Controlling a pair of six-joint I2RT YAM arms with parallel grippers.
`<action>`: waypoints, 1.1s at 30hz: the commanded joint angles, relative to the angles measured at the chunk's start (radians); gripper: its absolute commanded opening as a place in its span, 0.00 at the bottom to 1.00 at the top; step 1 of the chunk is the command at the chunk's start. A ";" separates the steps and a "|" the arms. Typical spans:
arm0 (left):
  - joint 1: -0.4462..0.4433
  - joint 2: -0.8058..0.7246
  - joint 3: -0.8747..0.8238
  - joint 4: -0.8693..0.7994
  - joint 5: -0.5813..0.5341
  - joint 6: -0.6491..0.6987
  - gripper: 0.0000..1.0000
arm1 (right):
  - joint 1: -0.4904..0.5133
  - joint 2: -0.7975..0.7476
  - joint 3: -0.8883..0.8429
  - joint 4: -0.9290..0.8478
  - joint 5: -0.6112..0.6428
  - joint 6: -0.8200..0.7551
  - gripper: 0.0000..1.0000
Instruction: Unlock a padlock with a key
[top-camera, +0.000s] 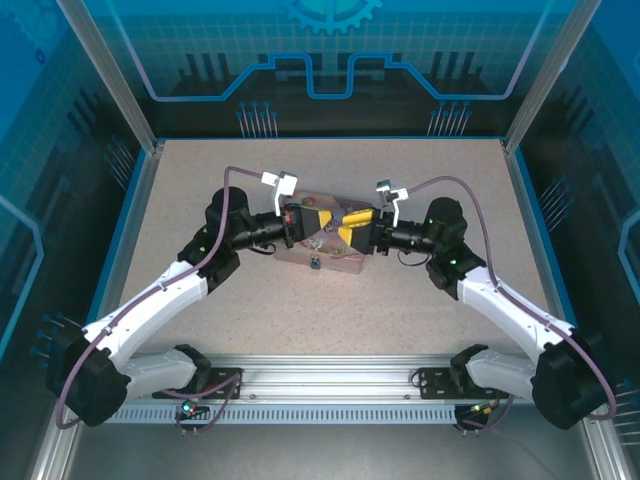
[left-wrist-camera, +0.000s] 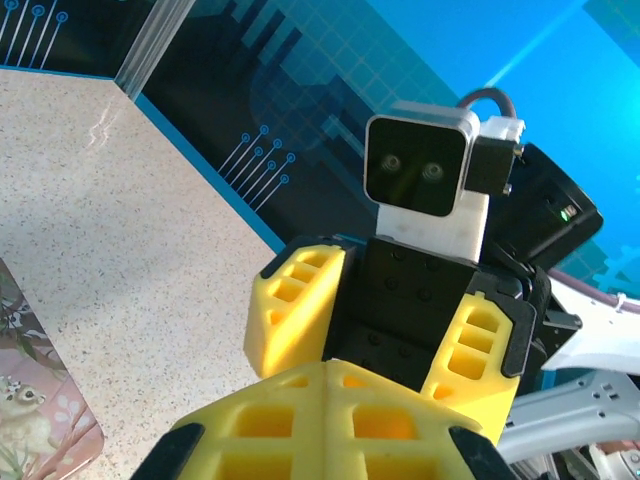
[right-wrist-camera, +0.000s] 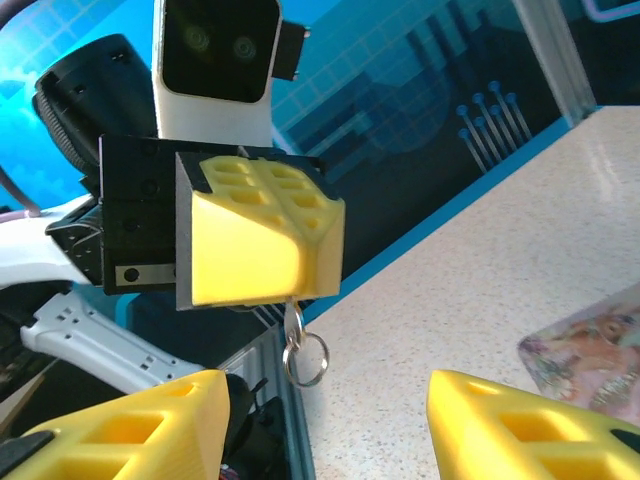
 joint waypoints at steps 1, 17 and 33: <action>-0.004 -0.019 0.031 -0.036 0.036 0.038 0.00 | 0.033 0.040 0.062 0.025 -0.079 -0.043 0.54; -0.006 -0.005 0.031 -0.036 0.028 0.035 0.00 | 0.078 0.083 0.075 0.030 -0.016 -0.037 0.24; -0.004 -0.005 0.028 -0.037 0.011 0.047 0.00 | 0.064 0.063 0.059 -0.018 0.021 -0.050 0.00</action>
